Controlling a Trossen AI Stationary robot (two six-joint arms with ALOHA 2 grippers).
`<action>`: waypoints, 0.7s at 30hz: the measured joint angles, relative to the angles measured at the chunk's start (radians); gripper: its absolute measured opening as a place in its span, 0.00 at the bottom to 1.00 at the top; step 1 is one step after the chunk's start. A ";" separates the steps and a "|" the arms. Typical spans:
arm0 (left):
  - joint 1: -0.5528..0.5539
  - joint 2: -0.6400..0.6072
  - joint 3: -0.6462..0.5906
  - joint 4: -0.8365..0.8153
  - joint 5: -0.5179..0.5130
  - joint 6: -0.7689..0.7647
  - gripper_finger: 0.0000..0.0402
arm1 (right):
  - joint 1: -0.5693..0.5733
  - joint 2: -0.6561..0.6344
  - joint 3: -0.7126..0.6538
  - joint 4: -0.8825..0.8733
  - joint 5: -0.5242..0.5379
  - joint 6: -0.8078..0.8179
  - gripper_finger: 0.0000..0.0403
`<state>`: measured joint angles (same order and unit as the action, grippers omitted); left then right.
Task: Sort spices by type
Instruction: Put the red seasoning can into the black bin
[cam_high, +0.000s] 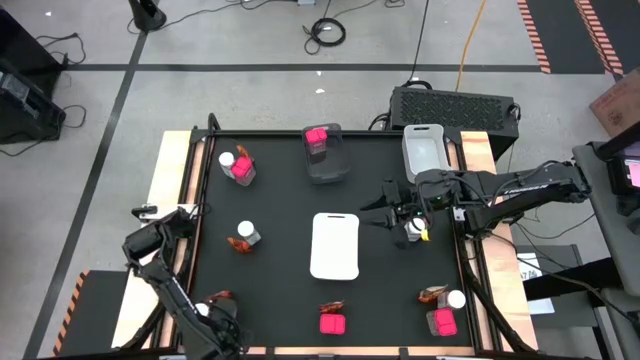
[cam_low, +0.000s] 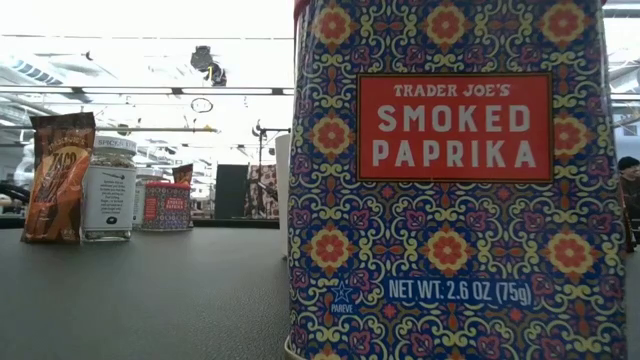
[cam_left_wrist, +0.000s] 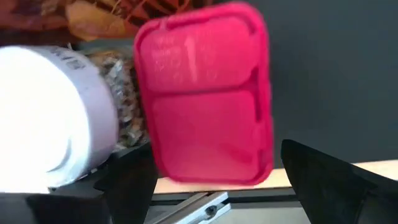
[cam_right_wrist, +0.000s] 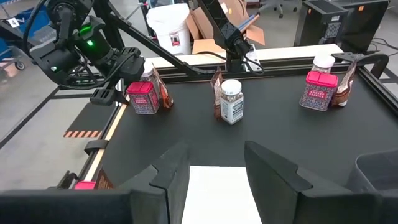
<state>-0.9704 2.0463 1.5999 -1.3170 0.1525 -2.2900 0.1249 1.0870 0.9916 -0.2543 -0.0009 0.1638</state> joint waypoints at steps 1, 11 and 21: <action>0.004 0.000 -0.004 0.000 -0.001 0.000 0.83 | 0.000 0.000 0.000 0.000 0.000 -0.001 0.36; 0.029 0.000 -0.052 0.037 -0.011 0.000 0.83 | -0.008 0.000 0.000 -0.002 0.000 -0.014 0.36; 0.034 -0.004 -0.052 0.029 -0.013 0.002 0.79 | -0.011 0.000 0.000 -0.002 0.000 -0.059 0.36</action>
<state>-0.9362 2.0426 1.5478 -1.2878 0.1390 -2.2877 0.1144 1.0870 0.9916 -0.2558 -0.0005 0.1049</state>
